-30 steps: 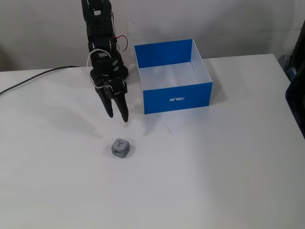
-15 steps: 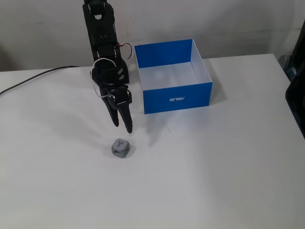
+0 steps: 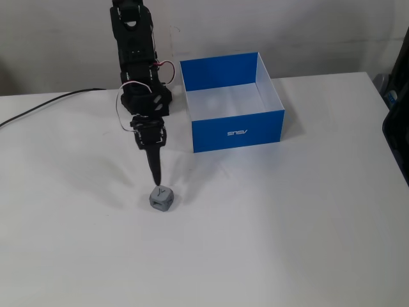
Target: Grasp the gray block and put it in the box.
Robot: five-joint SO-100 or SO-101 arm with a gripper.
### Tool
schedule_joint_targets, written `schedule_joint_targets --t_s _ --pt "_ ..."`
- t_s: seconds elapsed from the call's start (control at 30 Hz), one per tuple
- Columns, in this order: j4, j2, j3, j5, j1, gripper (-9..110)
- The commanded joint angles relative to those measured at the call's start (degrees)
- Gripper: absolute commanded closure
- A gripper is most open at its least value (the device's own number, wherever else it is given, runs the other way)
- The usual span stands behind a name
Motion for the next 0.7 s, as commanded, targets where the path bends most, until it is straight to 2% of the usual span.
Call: schedule_joint_targets --t_s 0.0,0.2,0.67 --pt "-2.29 0.88 -2.02 5.71 -0.88 75" --pt "-4.66 -0.88 -1.49 13.97 -1.58 75" --pt "-5.01 -3.69 -2.55 22.15 2.55 74"
